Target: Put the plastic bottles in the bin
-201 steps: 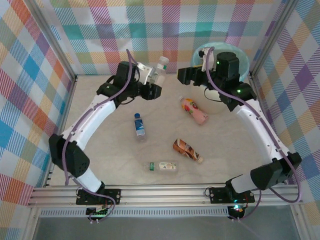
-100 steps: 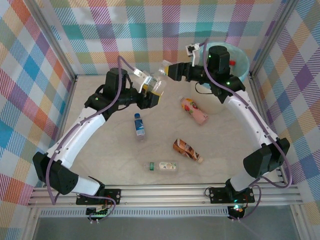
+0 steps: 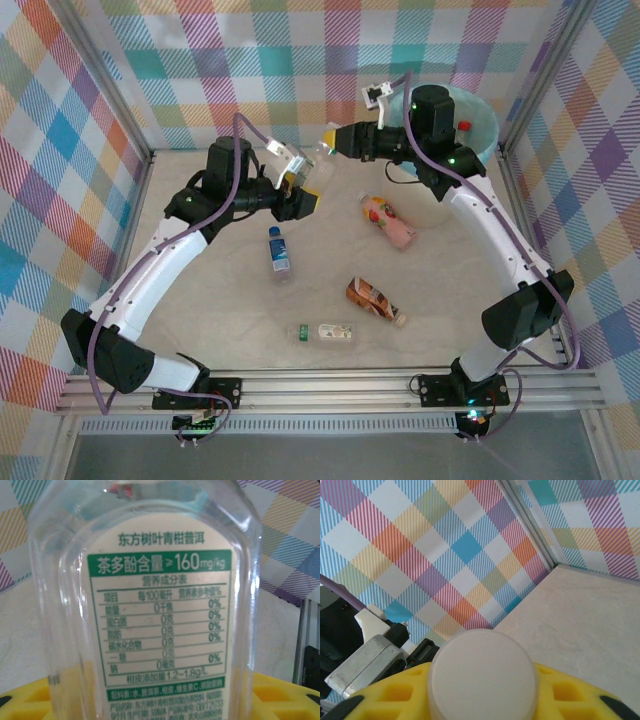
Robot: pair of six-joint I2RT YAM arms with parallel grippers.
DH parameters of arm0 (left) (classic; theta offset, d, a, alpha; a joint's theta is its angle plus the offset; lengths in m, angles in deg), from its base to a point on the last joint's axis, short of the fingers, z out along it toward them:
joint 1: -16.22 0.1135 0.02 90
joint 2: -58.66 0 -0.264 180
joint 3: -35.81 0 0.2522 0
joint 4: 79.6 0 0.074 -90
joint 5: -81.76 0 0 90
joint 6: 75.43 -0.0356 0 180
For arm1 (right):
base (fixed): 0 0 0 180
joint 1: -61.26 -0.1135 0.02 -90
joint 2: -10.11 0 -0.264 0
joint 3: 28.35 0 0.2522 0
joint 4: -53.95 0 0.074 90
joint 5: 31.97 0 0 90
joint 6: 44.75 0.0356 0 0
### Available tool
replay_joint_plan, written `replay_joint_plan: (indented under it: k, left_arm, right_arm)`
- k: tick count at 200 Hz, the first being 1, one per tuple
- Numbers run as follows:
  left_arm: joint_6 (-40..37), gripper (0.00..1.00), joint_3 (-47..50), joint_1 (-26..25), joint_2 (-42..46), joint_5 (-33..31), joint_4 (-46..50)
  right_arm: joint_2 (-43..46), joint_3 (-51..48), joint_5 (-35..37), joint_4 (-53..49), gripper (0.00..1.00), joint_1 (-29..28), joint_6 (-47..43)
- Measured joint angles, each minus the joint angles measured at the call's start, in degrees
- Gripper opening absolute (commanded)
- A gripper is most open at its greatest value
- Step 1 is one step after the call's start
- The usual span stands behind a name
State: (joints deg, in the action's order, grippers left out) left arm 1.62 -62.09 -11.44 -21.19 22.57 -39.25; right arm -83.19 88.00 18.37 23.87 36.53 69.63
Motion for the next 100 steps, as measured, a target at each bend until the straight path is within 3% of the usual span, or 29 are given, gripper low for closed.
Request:
replay_joint_plan:
  k: [13,25,47,100]
  left_arm:
    - [0.0,0.6,0.0,0.0,0.04,-0.02,0.07]
    - [0.0,0.77,0.0,0.0,0.07,-0.2,0.04]
    - [0.59,1.0,0.0,-0.09,0.22,-1.86,-0.35]
    - [2.01,1.0,0.74,-0.09,2.89,-6.43,-3.04]
  right_arm:
    - [0.02,0.2,-0.07,-0.42,0.21,0.02,0.04]
    - [0.02,0.55,-0.04,-0.9,0.21,0.02,-0.22]
    - [0.0,1.97,2.36,-2.75,0.21,-0.04,-2.1]
    - [0.57,7.82,16.85,-10.88,0.18,0.76,-10.99]
